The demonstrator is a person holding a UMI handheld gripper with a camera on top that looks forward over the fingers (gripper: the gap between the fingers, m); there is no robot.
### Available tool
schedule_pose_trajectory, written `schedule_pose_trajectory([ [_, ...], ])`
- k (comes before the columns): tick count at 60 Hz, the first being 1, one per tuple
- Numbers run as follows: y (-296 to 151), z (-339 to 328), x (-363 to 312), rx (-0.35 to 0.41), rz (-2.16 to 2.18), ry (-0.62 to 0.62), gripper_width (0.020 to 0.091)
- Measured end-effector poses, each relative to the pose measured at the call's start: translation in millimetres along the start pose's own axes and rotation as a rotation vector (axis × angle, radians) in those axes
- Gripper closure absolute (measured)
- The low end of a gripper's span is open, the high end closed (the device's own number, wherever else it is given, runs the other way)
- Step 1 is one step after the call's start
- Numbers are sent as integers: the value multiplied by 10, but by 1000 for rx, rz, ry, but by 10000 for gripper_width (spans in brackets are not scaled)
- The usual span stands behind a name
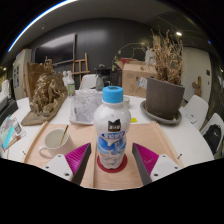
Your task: Pour water
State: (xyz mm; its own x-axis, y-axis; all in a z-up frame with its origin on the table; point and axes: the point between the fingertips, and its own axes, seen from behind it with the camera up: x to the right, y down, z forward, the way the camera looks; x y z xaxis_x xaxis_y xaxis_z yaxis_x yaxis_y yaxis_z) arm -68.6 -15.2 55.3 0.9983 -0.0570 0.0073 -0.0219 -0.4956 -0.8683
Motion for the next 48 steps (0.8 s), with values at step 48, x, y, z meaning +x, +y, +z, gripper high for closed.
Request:
schedule_pose_trajectory([
  [48,84,-3583,-597,-63,-7,131,248],
])
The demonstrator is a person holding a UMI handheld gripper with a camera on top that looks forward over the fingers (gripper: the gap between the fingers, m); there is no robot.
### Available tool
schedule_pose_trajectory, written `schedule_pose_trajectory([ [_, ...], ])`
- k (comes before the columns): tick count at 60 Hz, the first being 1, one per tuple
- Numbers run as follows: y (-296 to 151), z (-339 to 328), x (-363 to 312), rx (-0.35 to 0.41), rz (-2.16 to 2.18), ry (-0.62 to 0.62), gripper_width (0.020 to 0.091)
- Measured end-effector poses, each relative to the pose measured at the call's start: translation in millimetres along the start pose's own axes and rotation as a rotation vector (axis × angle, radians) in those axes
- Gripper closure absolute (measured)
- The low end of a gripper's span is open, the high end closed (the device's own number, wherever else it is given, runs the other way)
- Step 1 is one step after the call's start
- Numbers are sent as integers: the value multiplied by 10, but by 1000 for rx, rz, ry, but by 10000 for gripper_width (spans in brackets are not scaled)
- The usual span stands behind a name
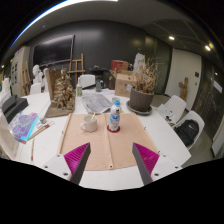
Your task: Pour water
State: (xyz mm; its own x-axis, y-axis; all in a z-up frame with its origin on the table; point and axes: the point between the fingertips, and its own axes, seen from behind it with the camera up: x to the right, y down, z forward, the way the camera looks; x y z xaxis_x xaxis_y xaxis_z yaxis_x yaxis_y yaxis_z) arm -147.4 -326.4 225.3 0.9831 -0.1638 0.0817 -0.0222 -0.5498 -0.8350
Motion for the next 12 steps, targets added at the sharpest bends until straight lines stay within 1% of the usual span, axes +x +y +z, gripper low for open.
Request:
schedule_pose_trajectory([
  [7,44,-142,-38,-1,14,-7,249],
  [12,103,-183,-49,-16,29,-12,250],
])
